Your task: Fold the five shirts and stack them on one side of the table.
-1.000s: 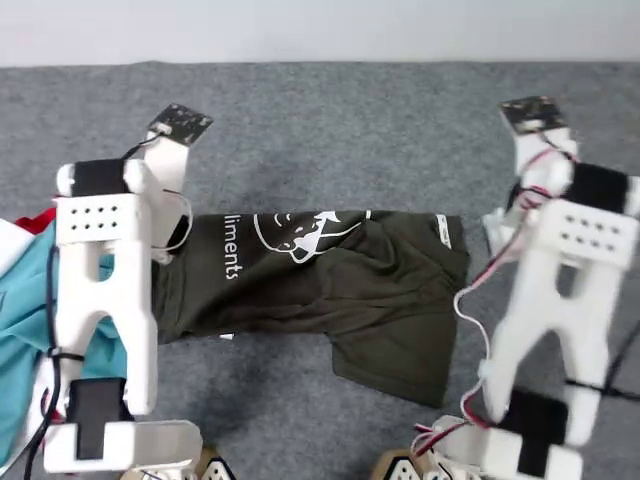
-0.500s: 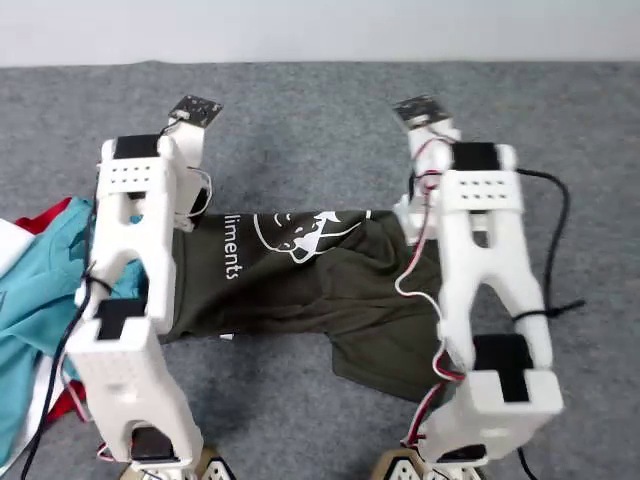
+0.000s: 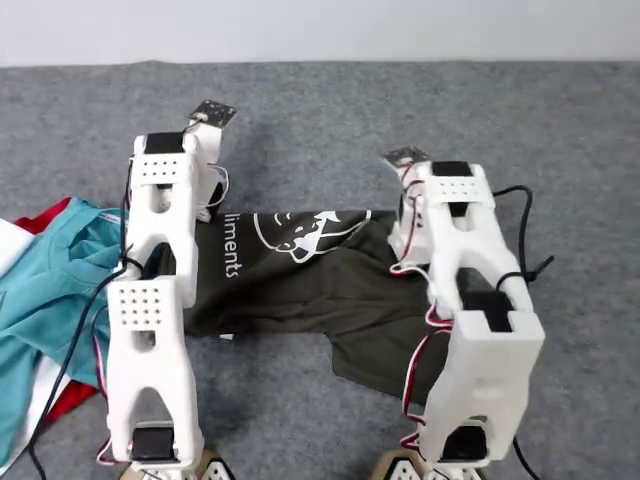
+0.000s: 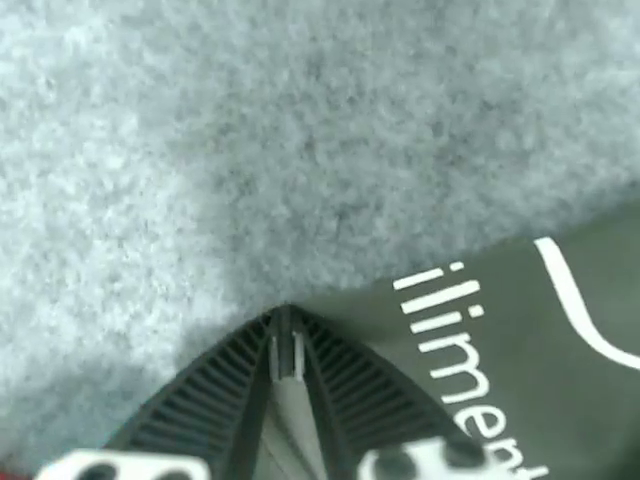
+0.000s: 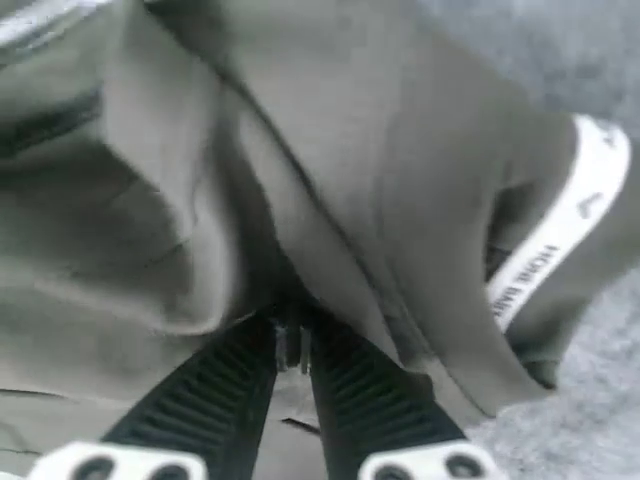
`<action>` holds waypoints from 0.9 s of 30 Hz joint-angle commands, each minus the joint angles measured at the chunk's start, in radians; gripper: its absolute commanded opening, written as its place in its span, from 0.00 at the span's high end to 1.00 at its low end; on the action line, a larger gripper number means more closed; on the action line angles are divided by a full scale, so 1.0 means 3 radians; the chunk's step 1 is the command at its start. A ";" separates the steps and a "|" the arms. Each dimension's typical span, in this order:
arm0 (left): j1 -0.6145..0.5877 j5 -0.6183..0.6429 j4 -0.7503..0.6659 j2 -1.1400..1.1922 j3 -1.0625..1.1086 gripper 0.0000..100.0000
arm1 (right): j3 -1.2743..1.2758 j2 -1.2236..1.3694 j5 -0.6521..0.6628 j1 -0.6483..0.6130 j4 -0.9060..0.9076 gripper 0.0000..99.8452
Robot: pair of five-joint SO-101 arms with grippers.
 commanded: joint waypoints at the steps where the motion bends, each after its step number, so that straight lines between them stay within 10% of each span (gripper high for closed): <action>1: -0.0015 0.0000 0.0210 0.0240 -0.0708 1.00 | -0.0010 0.0023 0.0051 0.0243 -0.0018 0.99; 18: -0.0010 0.0015 0.0486 0.0041 -0.1603 1.00 | -0.0199 -0.0366 0.0378 0.0156 0.0514 0.99; 27: 0.0276 0.0020 0.0481 -0.1156 -0.0043 1.00 | -0.0205 -0.0985 0.0358 -0.0161 0.0494 0.99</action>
